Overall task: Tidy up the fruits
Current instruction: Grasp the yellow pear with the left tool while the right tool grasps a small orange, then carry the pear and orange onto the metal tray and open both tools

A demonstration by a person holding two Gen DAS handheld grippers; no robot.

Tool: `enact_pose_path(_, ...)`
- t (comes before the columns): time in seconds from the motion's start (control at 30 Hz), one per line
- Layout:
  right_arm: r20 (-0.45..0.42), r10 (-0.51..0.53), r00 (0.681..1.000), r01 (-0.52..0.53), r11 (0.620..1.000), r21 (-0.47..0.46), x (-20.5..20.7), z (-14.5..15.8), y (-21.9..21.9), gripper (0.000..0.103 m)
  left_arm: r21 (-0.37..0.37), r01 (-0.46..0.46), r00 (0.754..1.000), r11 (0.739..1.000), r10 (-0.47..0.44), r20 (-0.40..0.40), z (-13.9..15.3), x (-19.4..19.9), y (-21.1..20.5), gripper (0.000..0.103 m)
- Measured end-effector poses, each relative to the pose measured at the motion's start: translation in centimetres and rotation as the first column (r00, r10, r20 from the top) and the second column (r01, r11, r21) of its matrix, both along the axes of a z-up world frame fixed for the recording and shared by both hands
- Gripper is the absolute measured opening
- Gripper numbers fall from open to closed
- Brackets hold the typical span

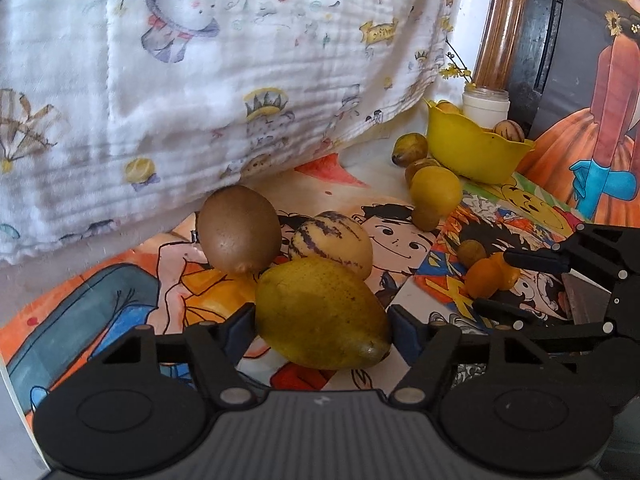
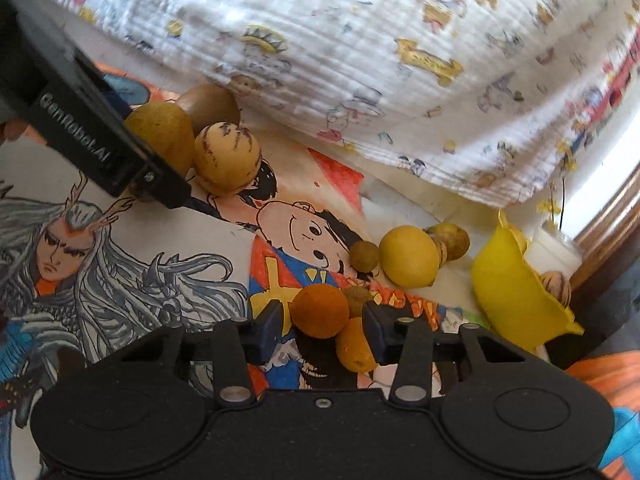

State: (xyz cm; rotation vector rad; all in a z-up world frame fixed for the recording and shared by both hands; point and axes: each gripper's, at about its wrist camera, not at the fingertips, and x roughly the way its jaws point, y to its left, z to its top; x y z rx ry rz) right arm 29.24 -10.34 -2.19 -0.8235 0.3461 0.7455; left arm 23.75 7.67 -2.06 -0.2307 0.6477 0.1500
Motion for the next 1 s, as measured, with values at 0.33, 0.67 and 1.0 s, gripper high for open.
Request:
enact_pose_path(0.33, 0.02, 0.033, 0.999, -0.032, 0.998, -0.058, 0.4, -0.2, 0.6, 0.038, -0.008, -0.018, 1.0, 1.0, 0.018, 0.0, 0.1, 0.4, 0.0, 0.073)
enact_pose_path(0.67, 0.045, 0.052, 0.998, -0.05, 0.997, -0.057, -0.8, -0.1, 0.4, 0.033, -0.022, -0.001, 1.0, 1.0, 0.0, -0.01, 0.3, -0.3, -0.3, 0.071)
enact_pose_path(1.0, 0.03, 0.007, 1.0, -0.008, 0.999, 0.033, -3.6, 2.1, -4.1, 0.033, -0.029, 0.085, 0.996, 0.996, -0.085, 0.018, 1.4, -1.8, -3.4, 0.071)
